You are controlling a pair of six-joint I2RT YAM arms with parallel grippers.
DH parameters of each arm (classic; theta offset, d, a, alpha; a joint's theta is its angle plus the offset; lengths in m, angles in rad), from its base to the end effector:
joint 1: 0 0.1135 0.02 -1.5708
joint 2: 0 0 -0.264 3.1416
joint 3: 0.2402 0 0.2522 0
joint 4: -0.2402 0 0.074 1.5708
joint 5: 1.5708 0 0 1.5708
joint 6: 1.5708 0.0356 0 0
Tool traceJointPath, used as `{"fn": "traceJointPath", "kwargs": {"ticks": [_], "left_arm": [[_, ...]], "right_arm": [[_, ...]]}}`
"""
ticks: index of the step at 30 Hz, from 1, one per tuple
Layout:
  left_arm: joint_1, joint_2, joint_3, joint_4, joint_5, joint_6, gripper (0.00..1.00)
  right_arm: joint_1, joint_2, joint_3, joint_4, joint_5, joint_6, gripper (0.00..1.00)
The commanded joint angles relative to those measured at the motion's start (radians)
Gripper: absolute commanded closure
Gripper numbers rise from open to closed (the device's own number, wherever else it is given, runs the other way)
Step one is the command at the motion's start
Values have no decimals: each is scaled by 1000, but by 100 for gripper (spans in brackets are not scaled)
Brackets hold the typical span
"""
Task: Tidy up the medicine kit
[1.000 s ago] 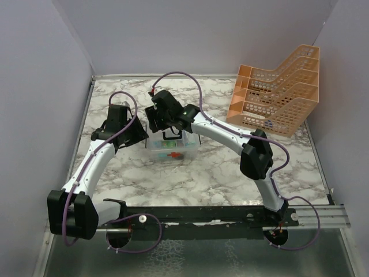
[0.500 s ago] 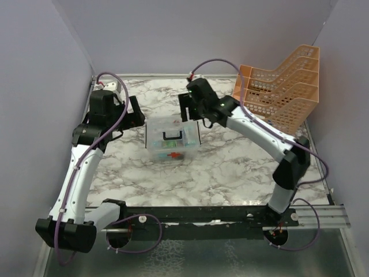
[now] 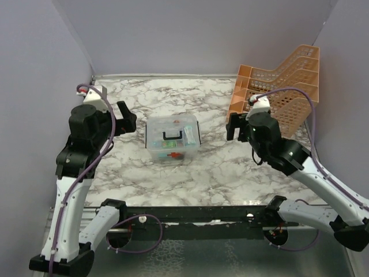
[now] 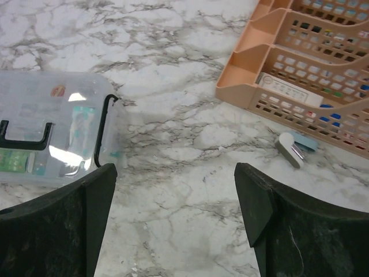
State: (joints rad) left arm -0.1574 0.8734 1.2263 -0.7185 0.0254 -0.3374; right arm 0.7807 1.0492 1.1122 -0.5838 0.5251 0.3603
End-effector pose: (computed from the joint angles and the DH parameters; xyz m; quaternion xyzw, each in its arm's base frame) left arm 0.1598 -0.0263 0.4176 -0.0669 0.8211 -0.1489 0.5469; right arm 0.1689 0.1422 0.3655 -0.0471 0.8444 0.0724 0.5287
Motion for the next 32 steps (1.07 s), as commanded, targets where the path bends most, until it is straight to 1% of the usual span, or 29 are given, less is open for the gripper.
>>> {"fn": "traceJointPath", "kwargs": {"ticks": [1, 3, 5, 6, 10, 14, 16, 22, 32], "left_arm": [[-2, -118, -27, 44, -70, 3, 1], [-2, -160, -27, 44, -86, 0, 1], [-2, -205, -26, 50, -89, -10, 1], [-2, -224, -23, 55, -78, -8, 1], [-2, -279, -1, 57, -27, 22, 1], [-2, -302, 8, 32, -21, 32, 1], [-2, -304, 17, 14, -19, 26, 1], [-1, -326, 2, 4, 43, -7, 1], [-1, -341, -12, 1, 21, -33, 1]], "right_arm": [[5, -180, -32, -76, 141, -4, 14], [5, -243, -16, -114, 167, -1, 14], [5, -300, 12, -139, 174, -33, 6], [5, -323, 27, -155, 180, -53, 5], [5, -407, 60, -219, 209, -83, 4], [5, -472, 51, -252, 210, -45, 4], [5, -493, 43, -267, 205, -13, 4], [5, -522, 17, -296, 184, 46, 3], [5, -550, -16, -298, 177, 90, 3]]}}
